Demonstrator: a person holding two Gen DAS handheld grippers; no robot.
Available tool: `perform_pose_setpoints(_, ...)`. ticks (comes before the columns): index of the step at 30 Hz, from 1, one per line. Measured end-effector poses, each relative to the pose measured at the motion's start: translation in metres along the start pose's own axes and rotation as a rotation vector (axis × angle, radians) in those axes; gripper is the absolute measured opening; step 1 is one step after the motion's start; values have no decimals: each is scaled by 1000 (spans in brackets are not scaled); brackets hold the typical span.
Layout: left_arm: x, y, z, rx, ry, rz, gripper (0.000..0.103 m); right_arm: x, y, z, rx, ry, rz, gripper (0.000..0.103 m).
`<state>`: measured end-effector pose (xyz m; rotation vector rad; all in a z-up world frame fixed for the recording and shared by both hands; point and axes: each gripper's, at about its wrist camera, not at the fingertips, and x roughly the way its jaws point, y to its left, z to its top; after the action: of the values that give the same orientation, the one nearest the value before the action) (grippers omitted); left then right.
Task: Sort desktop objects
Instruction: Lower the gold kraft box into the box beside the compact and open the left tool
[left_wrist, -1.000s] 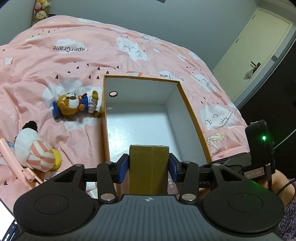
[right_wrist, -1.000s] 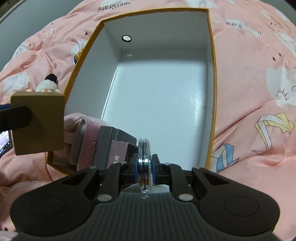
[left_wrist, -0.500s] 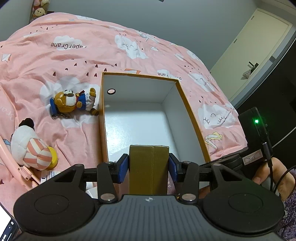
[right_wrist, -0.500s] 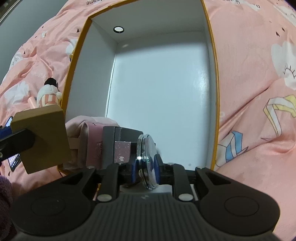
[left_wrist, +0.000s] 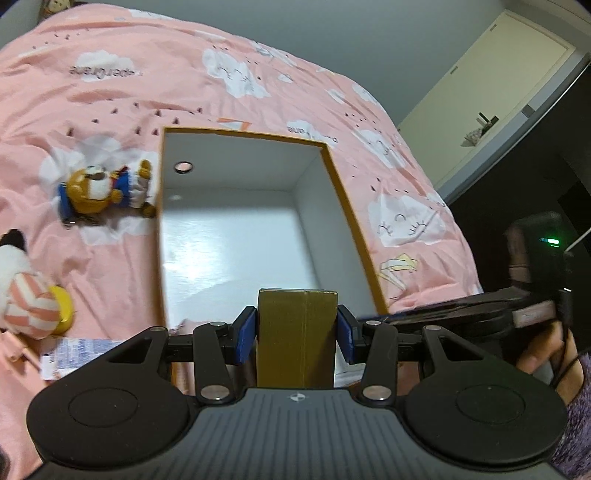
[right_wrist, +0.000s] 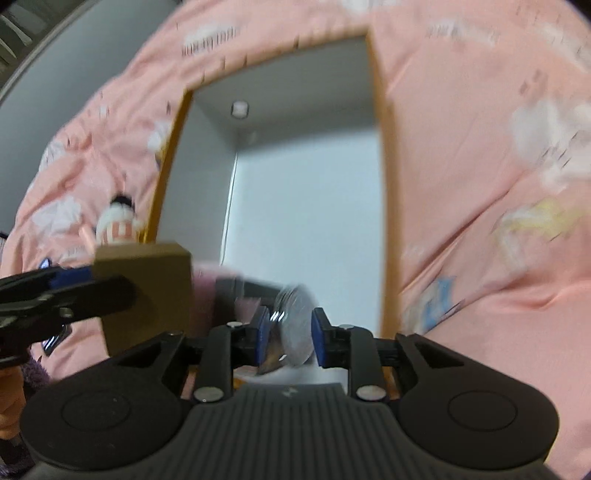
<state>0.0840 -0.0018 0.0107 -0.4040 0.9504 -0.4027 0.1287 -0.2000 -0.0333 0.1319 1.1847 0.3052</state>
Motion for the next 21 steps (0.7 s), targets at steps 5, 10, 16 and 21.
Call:
perform_pose_setpoints(5,30,-11,11,-48,79,-76,52,-27,-17,-4,17,-145,-77,33)
perform_pose_setpoints(10,66,-25,16,-58,181,-27,51,-15,-35,-10,35,-186,-174,40)
perform_pose_setpoints(16,98,-37,15,-83,263,19,52,-10,-46,-17,101,-262,-122,40)
perform_pose_setpoints(21,113,-36,11,-121,319,70,52,-8,-43,-20,67,-302,-141,40)
